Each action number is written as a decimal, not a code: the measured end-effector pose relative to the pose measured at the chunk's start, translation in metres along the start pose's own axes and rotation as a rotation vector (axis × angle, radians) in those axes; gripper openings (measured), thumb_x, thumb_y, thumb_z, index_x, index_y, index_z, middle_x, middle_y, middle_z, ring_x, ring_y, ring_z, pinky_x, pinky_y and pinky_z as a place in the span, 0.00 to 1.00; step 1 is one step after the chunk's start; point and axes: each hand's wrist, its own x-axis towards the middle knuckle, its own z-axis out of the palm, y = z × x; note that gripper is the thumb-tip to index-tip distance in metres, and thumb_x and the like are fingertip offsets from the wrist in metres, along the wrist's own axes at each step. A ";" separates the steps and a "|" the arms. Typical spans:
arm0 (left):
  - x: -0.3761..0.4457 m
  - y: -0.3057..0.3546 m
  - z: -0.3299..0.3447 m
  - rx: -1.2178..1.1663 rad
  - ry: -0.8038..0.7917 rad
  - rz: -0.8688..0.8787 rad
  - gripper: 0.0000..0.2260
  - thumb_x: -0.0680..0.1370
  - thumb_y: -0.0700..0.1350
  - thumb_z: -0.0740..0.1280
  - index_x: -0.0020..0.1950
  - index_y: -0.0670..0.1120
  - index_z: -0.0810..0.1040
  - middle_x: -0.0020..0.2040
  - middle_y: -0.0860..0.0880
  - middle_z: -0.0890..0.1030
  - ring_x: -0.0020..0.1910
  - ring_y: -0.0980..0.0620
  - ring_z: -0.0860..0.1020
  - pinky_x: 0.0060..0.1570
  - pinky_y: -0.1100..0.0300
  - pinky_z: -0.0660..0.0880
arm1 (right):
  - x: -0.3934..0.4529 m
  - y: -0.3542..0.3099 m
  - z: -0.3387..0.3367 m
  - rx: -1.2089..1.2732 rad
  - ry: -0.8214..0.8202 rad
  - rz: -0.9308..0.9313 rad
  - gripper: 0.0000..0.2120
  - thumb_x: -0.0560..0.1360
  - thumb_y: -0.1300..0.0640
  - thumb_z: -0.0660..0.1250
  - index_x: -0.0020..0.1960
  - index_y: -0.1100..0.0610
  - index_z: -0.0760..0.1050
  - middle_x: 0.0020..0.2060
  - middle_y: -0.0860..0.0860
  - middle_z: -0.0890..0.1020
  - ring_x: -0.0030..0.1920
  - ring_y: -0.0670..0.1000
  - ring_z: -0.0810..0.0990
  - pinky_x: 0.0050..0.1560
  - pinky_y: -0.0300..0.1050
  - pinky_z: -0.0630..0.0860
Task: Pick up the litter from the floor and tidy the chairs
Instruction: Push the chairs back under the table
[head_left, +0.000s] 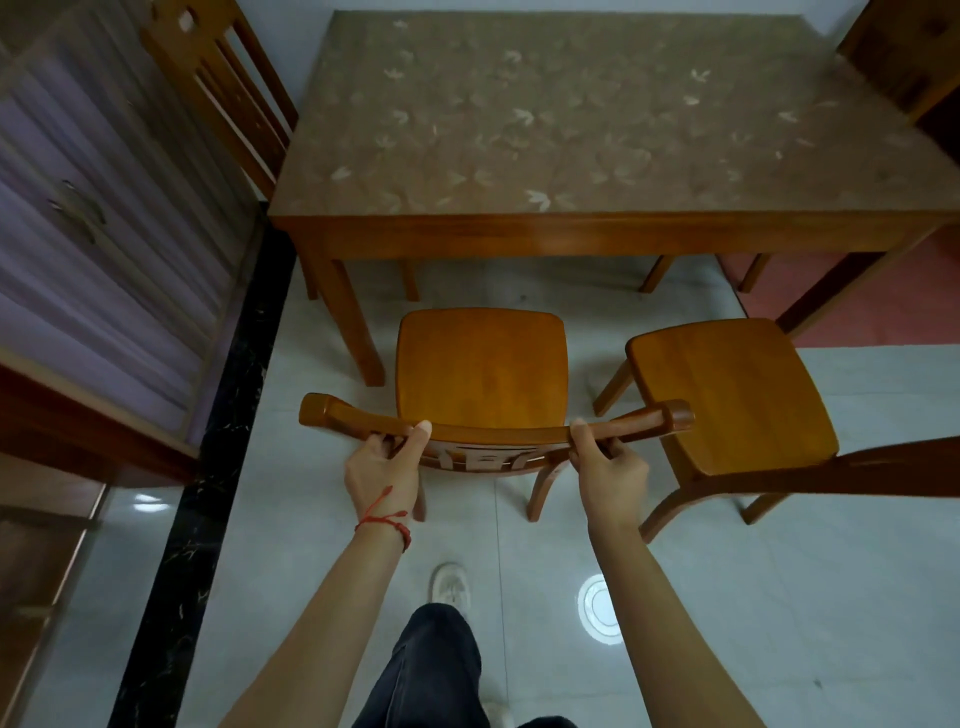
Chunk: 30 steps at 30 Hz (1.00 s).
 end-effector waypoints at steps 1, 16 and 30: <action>0.010 0.004 0.007 -0.014 0.008 -0.002 0.08 0.69 0.50 0.73 0.34 0.48 0.78 0.32 0.54 0.80 0.34 0.60 0.77 0.35 0.68 0.69 | 0.009 -0.004 0.006 0.022 0.001 0.006 0.07 0.72 0.49 0.67 0.38 0.49 0.76 0.32 0.41 0.80 0.33 0.41 0.80 0.32 0.31 0.69; 0.139 0.076 0.082 -0.020 -0.044 -0.024 0.11 0.71 0.48 0.72 0.43 0.40 0.79 0.39 0.47 0.80 0.38 0.53 0.76 0.33 0.69 0.67 | 0.143 -0.065 0.091 0.027 0.034 0.051 0.07 0.73 0.52 0.68 0.40 0.55 0.77 0.37 0.48 0.82 0.39 0.46 0.82 0.42 0.41 0.77; 0.226 0.126 0.170 -0.080 0.030 -0.065 0.09 0.71 0.48 0.72 0.43 0.42 0.80 0.40 0.48 0.81 0.37 0.60 0.76 0.35 0.68 0.69 | 0.269 -0.116 0.136 -0.035 -0.015 0.041 0.07 0.71 0.51 0.69 0.36 0.52 0.76 0.34 0.46 0.82 0.39 0.48 0.82 0.48 0.50 0.79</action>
